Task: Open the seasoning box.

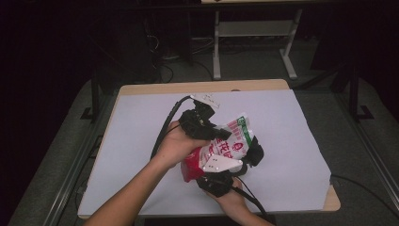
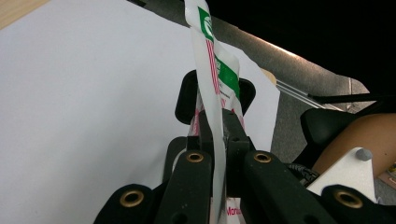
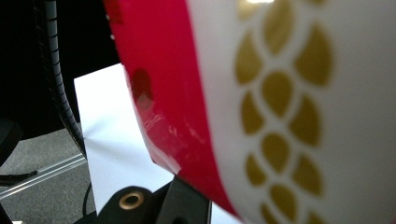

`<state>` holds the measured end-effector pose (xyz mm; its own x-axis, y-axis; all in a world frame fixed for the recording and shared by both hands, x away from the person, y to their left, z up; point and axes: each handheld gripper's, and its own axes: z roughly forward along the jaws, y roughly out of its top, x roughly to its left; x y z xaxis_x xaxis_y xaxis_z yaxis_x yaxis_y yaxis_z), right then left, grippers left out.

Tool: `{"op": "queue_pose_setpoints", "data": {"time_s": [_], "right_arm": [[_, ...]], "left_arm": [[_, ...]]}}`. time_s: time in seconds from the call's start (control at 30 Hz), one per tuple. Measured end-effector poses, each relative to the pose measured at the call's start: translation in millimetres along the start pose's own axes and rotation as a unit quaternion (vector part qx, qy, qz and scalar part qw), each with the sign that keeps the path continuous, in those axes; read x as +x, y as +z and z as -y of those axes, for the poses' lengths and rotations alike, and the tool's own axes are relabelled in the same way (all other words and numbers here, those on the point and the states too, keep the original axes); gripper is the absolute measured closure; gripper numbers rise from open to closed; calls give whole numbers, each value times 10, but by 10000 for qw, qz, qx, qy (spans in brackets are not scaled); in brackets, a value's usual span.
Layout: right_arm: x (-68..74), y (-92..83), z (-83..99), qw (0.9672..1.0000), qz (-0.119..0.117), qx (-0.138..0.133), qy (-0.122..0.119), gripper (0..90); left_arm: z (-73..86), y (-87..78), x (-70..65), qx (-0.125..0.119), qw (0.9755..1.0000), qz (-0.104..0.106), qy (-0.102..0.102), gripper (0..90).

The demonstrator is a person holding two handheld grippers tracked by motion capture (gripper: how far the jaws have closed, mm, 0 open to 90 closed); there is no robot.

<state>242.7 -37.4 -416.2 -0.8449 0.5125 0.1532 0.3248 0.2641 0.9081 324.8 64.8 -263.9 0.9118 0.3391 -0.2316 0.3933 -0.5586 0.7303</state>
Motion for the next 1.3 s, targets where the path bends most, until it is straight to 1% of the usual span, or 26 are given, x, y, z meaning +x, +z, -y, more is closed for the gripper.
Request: {"op": "queue_pose_setpoints", "data": {"time_s": [0.2, 1.3], "right_arm": [[-1, -2, -1, 10000, -3, -11, 9, 900], [-12, 6, 0, 9999, -74, -41, 83, 900]], "left_arm": [[-9, 3, 0, 31, 10000, -4, 30, 900], [-24, 49, 9, 75, 10000, -41, -37, 900]]}}
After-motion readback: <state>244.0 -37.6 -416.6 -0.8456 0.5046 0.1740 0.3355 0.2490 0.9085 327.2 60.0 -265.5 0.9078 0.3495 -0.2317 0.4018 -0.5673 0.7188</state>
